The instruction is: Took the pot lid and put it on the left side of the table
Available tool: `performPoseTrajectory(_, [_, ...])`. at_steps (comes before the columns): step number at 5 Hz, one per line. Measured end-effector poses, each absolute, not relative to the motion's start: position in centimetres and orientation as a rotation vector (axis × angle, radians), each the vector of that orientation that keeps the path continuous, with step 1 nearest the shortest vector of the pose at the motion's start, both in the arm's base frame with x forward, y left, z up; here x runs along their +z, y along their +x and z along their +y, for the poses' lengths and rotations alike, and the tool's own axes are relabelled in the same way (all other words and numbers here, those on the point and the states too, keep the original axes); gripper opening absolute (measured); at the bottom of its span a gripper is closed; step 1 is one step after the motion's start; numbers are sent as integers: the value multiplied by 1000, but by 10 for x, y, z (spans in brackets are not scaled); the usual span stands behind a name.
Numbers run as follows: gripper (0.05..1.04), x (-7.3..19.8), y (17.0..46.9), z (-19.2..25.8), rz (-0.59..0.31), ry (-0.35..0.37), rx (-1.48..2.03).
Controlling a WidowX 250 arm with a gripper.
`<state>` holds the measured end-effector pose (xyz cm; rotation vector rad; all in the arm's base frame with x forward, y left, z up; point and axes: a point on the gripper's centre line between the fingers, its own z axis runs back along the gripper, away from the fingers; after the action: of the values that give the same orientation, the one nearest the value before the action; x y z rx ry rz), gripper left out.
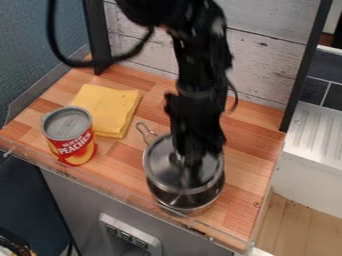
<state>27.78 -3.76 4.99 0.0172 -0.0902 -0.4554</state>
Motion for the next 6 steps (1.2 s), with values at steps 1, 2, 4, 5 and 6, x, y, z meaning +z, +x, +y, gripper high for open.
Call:
performPoseTrajectory(1, [279, 80, 298, -17, -158, -37, -381])
performPoseTrajectory(2, [279, 100, 313, 25, -208, -42, -268])
performPoseTrajectory(4, [279, 71, 333, 112, -158, 47, -81])
performPoseTrajectory(5, [279, 45, 335, 140, -119, 78, -26])
performPoseTrajectory(6, [279, 28, 335, 156, -83, 98, 2])
